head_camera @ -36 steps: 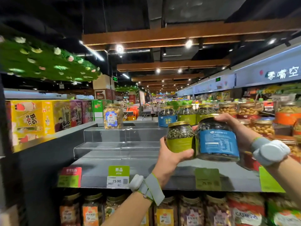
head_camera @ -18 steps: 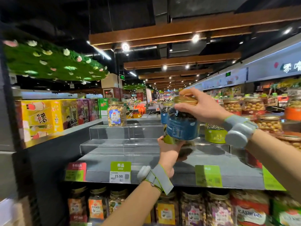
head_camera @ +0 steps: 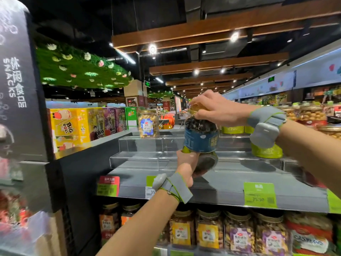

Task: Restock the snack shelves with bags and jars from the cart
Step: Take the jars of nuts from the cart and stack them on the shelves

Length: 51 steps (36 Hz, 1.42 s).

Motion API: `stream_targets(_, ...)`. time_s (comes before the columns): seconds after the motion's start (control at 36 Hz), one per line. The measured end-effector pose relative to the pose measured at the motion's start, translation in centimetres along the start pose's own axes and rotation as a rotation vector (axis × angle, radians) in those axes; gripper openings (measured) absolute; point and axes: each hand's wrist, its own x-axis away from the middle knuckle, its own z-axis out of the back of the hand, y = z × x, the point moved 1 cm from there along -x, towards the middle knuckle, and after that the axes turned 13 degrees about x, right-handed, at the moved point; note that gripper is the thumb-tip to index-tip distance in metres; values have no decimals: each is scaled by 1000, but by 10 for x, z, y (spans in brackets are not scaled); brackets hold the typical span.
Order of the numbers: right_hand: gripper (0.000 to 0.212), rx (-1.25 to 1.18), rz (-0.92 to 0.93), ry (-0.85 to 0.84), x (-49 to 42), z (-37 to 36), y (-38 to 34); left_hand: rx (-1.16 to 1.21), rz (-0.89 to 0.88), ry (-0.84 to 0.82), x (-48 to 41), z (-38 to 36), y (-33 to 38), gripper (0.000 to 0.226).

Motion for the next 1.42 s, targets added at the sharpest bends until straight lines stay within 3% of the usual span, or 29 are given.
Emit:
stream_targets(0.19, 74, 165, -51, 157, -24, 16, -28, -32, -22, -23, -13, 14, 30, 72)
stream_targets(0.39, 107, 174, -56, 57, -53, 16, -35, -65, -34, -1, -27, 34, 57, 77)
stream_targets(0.56, 78, 43, -14, 125, -76, 19, -41, -44, -50, -46, -39, 52, 74, 70)
stream_targets(0.67, 58, 10, -66, 231, -98, 15, -10, -6, -122, -60, -38, 51, 83, 94)
stream_targets(0.78, 70, 67, -141, 174, -131, 10, 17, -14, -240, -34, -46, 60, 96, 114)
stream_targets(0.86, 79, 150, -157, 70, -155, -2, 27, 10, -312, -10, -60, 68, 100, 102)
stream_targets(0.94, 90, 222, -139, 9, -176, -16, 36, 19, -322, -8, -70, 69, 104, 110)
stream_targets(1.06, 86, 244, -124, -87, -195, -40, 46, 51, -315, -17, -76, 70, 107, 92)
stream_targets(1.19, 114, 249, -135, -143, -209, -75, 59, -1, -321, -14, -79, 64, 104, 87)
stream_targets(1.42, 84, 391, -138, -188, -228, -113, 74, -77, -354, -41, -92, 58, 97, 91)
